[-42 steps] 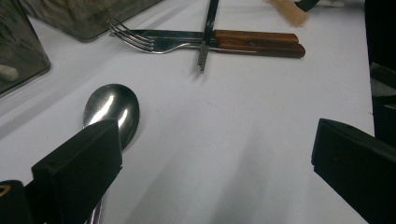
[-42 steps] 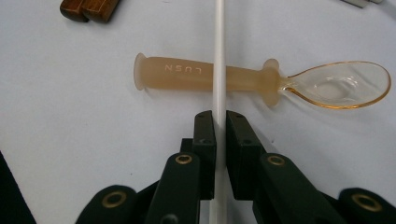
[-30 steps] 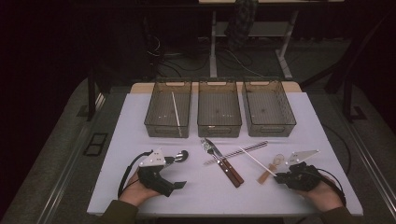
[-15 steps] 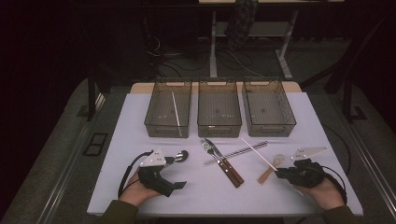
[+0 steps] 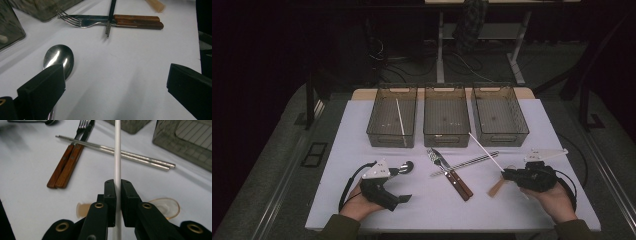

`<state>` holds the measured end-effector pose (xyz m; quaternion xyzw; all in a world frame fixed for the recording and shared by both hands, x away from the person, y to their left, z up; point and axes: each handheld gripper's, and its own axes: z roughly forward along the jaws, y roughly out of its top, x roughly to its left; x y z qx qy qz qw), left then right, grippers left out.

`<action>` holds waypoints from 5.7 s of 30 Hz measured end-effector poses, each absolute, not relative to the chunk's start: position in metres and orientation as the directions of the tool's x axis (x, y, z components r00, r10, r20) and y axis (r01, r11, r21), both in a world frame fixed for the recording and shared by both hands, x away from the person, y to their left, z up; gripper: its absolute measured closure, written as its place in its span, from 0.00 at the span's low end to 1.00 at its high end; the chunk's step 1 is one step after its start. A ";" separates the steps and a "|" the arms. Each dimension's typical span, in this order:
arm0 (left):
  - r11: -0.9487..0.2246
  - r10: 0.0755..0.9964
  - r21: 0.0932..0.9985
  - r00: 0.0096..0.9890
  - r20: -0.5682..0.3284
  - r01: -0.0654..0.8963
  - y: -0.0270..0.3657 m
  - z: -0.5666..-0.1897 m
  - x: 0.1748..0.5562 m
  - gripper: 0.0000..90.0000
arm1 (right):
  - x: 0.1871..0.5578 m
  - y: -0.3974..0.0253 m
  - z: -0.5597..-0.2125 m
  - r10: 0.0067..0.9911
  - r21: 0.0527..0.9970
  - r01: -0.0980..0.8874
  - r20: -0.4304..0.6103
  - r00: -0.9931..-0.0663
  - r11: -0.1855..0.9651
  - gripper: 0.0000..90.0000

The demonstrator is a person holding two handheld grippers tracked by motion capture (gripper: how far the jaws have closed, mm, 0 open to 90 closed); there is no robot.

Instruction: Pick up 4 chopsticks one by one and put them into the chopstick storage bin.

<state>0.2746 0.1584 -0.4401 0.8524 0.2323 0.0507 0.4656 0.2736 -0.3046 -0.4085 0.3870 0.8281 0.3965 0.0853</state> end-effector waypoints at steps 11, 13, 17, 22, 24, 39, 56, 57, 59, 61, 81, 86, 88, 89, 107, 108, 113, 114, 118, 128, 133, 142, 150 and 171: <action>-0.460 0.444 0.817 0.887 -0.128 0.349 0.159 -0.440 0.275 0.00 | 0.294 -0.299 -0.394 0.720 0.795 0.531 0.182 -0.669 0.294 0.93; -0.458 0.444 0.818 0.887 -0.129 0.348 0.159 -0.440 0.275 0.00 | 0.297 -0.296 -0.393 0.722 0.801 0.526 0.180 -0.668 0.287 0.93; -0.458 0.443 0.817 0.887 -0.131 0.350 0.159 -0.440 0.275 0.00 | 0.303 -0.289 -0.392 0.723 0.812 0.517 0.184 -0.666 0.270 0.93; -0.457 0.444 0.818 0.886 -0.131 0.350 0.159 -0.440 0.275 0.00 | 0.310 -0.277 -0.389 0.713 0.826 0.500 0.185 -0.676 0.260 0.93; -0.456 0.443 0.818 0.887 -0.132 0.350 0.159 -0.440 0.275 0.00 | 0.313 -0.272 -0.388 0.710 0.829 0.496 0.187 -0.679 0.256 0.93; -0.440 0.448 0.823 0.882 -0.146 0.359 0.160 -0.440 0.276 0.00 | 0.333 -0.235 -0.384 0.688 0.852 0.470 0.199 -0.698 0.230 0.93; -0.436 0.448 0.825 0.882 -0.147 0.359 0.160 -0.440 0.274 0.00 | 0.355 -0.186 -0.384 0.659 0.860 0.461 0.220 -0.719 0.216 0.93; -0.437 0.448 0.825 0.882 -0.147 0.359 0.159 -0.440 0.274 0.00 | 0.357 -0.184 -0.383 0.659 0.861 0.460 0.219 -0.720 0.217 0.93; -0.437 0.447 0.824 0.882 -0.147 0.359 0.159 -0.440 0.274 0.00 | 0.360 -0.179 -0.381 0.659 0.859 0.463 0.220 -0.719 0.218 0.93; -0.436 0.447 0.825 0.882 -0.149 0.360 0.159 -0.440 0.274 0.00 | 0.363 -0.175 -0.380 0.660 0.860 0.463 0.221 -0.718 0.216 0.93; -0.434 0.445 0.826 0.883 -0.149 0.358 0.159 -0.440 0.275 0.00 | 0.398 -0.123 -0.361 0.665 0.860 0.461 0.215 -0.716 0.218 0.93; -0.431 0.444 0.829 0.884 -0.149 0.356 0.159 -0.439 0.275 0.00 | 0.406 -0.108 -0.359 0.671 0.859 0.466 0.219 -0.708 0.211 0.93; -0.431 0.443 0.830 0.884 -0.147 0.354 0.159 -0.439 0.275 0.00 | 0.410 -0.102 -0.357 0.675 0.858 0.469 0.219 -0.704 0.210 0.93; -0.430 0.444 0.830 0.884 -0.149 0.356 0.159 -0.439 0.275 0.00 | 0.412 -0.099 -0.355 0.676 0.859 0.467 0.218 -0.704 0.210 0.93; -0.423 0.437 0.834 0.886 -0.154 0.354 0.160 -0.438 0.275 0.01 | 0.444 -0.043 -0.343 0.693 0.857 0.454 0.173 -0.699 0.244 0.93; -0.421 0.438 0.835 0.886 -0.155 0.354 0.160 -0.438 0.274 0.01 | 0.446 -0.040 -0.344 0.697 0.855 0.456 0.169 -0.697 0.248 0.93; -0.409 0.438 0.839 0.884 -0.164 0.358 0.160 -0.438 0.274 0.01 | 0.457 -0.029 -0.348 0.710 0.851 0.466 0.172 -0.683 0.242 0.93; -0.410 0.438 0.840 0.884 -0.162 0.357 0.160 -0.438 0.274 0.01 | 0.459 -0.026 -0.348 0.710 0.851 0.466 0.171 -0.683 0.242 0.93; -0.410 0.436 0.840 0.885 -0.161 0.355 0.161 -0.437 0.274 0.01 | 0.463 -0.017 -0.352 0.714 0.848 0.470 0.172 -0.679 0.243 0.93; -0.412 0.435 0.840 0.886 -0.159 0.353 0.161 -0.437 0.274 0.01 | 0.464 0.005 -0.367 0.703 0.830 0.484 0.170 -0.691 0.276 0.93; -0.412 0.433 0.840 0.887 -0.160 0.352 0.161 -0.437 0.274 0.01 | 0.464 0.011 -0.376 0.701 0.817 0.498 0.172 -0.692 0.290 0.93; -0.414 0.430 0.841 0.889 -0.158 0.350 0.160 -0.437 0.274 0.01 | 0.460 0.021 -0.389 0.698 0.781 0.490 0.099 -0.709 0.387 0.89; -0.415 0.429 0.840 0.890 -0.158 0.349 0.160 -0.437 0.275 0.01 | 0.459 0.012 -0.382 0.717 0.790 0.492 0.097 -0.690 0.366 0.64; -0.415 0.436 0.841 0.887 -0.152 0.348 0.161 -0.437 0.275 0.01 | 0.432 -0.048 -0.361 0.634 0.798 0.475 0.158 -0.757 0.369 0.42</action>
